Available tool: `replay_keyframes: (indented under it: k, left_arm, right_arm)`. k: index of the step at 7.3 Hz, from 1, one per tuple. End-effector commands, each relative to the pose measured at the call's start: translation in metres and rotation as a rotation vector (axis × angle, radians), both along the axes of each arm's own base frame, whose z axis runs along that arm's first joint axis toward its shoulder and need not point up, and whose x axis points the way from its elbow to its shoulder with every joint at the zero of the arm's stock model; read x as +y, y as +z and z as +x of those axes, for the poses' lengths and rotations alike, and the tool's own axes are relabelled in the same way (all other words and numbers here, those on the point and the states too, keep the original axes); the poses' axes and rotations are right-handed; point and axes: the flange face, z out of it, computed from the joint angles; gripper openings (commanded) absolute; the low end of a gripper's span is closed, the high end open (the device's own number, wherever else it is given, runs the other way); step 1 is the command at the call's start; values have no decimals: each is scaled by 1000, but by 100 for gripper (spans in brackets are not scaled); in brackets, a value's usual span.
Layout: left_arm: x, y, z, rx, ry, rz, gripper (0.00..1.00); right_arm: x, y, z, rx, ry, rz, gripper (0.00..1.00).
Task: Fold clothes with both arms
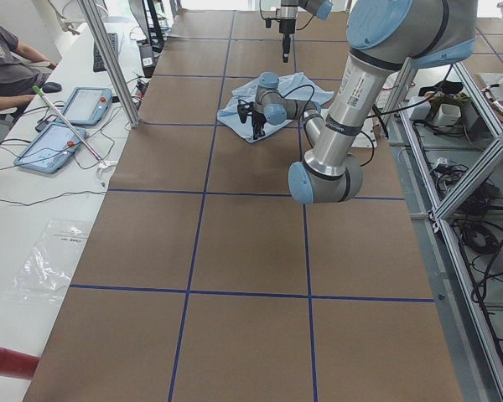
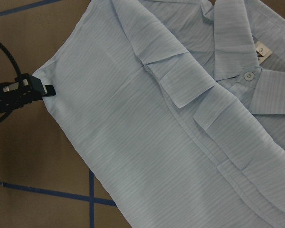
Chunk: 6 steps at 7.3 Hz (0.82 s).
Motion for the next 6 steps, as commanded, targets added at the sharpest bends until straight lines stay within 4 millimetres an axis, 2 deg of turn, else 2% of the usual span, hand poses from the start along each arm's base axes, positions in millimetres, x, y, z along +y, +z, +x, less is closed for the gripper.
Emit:
replay_keyframes:
  k: [1,2,4,5,6]
  left_arm:
    - [-29,-11,-20,19,-43,3,0]
    - [-54,-13,-33,18,-87,8,0]
    - [-130,-10,-26,-60,-129,58,0]
    - [-165,2,-17,-57,-159,108,0]
    - [-209,0,-12,-54,-168,161,0]
  right_arm:
    - [-1,0,1,1,3,0,100]
    - [-1,-1,2,-3,6,2,100]
    - [-3,-4,6,-9,14,5,100]
    - [-6,-2,6,-5,18,3,100]
    - [-9,-2,9,-6,28,3,100]
